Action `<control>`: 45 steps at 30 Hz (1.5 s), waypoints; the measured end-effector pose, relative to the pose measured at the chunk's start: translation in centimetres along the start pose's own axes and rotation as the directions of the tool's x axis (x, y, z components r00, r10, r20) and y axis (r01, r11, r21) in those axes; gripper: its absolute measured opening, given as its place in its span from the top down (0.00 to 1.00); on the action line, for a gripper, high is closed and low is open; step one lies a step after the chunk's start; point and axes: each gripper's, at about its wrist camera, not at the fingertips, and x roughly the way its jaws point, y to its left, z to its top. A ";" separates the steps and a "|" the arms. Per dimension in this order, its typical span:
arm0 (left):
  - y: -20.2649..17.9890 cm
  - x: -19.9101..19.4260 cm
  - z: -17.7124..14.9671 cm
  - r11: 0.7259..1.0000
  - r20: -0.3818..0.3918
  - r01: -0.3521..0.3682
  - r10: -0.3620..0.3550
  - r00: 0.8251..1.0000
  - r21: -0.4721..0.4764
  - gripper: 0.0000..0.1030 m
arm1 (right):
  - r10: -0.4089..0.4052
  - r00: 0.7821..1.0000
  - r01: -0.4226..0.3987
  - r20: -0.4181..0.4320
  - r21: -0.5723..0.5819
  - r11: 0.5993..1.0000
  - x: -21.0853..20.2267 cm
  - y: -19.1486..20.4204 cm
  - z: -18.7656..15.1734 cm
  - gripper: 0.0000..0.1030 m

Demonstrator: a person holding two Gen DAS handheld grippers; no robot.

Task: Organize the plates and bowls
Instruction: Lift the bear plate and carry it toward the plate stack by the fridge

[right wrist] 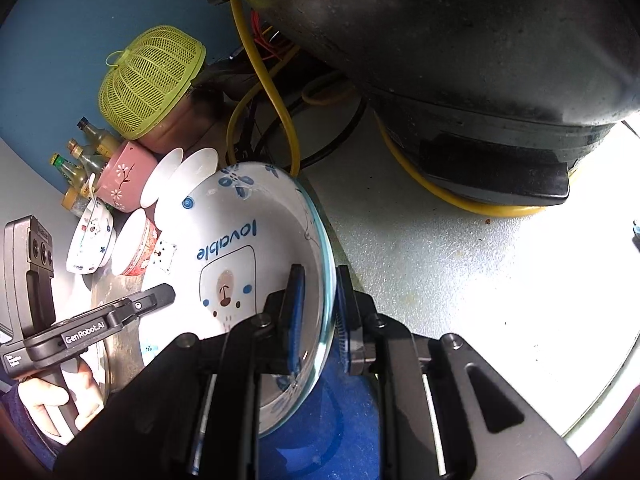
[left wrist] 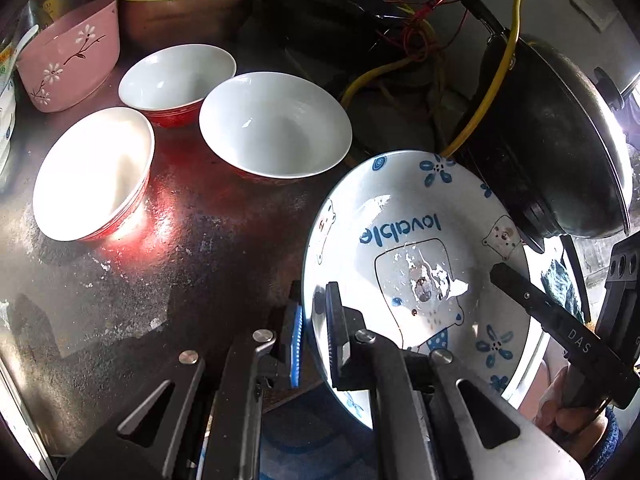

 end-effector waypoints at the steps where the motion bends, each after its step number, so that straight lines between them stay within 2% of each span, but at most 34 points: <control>1: -0.1 -0.3 -0.1 1.000 0.004 -0.003 0.003 1.000 -0.003 0.93 | 0.003 1.000 -0.003 0.000 -0.003 1.000 -0.1 0.1 0.0 0.85; 16: 1.4 -4.8 -2.5 0.998 0.074 -0.026 0.030 0.997 -0.060 0.93 | 0.053 0.999 -0.053 0.004 -0.073 0.996 -1.8 3.9 -0.9 0.84; 33: 6.9 -10.0 -6.9 0.982 0.140 -0.067 0.093 0.986 -0.175 0.92 | 0.118 0.992 -0.124 -0.040 -0.192 0.974 -1.4 10.7 -3.1 0.84; 45: 12.3 -13.8 -10.5 0.952 0.169 -0.108 0.161 0.972 -0.286 0.93 | 0.171 0.980 -0.193 -0.102 -0.283 0.939 0.6 16.9 -5.0 0.84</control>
